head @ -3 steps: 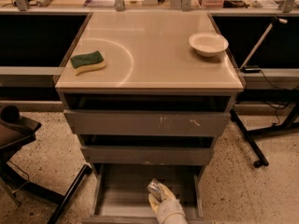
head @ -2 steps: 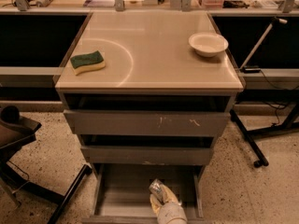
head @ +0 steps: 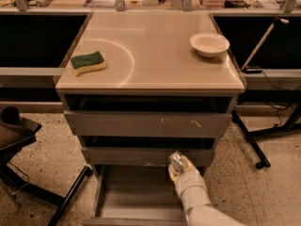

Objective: Pick redbull can from bottom drawer and place on counter

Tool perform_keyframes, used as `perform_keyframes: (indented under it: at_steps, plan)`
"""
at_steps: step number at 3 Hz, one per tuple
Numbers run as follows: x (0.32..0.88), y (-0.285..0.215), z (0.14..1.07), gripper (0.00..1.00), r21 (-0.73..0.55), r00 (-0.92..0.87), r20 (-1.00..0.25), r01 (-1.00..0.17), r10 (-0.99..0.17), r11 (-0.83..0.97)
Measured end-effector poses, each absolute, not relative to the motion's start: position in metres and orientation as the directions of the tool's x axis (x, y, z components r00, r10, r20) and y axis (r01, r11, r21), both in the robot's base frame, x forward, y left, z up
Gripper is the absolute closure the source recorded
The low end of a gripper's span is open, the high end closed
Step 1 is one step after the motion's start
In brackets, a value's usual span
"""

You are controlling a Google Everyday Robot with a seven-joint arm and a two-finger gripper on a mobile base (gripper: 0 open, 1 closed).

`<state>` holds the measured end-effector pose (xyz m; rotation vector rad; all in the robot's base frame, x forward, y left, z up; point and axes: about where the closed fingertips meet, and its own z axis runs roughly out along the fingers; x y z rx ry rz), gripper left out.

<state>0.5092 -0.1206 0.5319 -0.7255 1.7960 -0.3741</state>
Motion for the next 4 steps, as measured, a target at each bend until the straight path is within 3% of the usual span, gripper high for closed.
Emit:
perform_keyframes:
  at_steps: [1,4]
  plan:
    - [0.549,-0.149,0.633,1.0,-0.635,-0.217,-0.716,-0.191,-0.663,0.748]
    - [0.559,-0.167,0.71,1.0,-0.687,-0.248,-0.68,-0.115,-0.69,0.718]
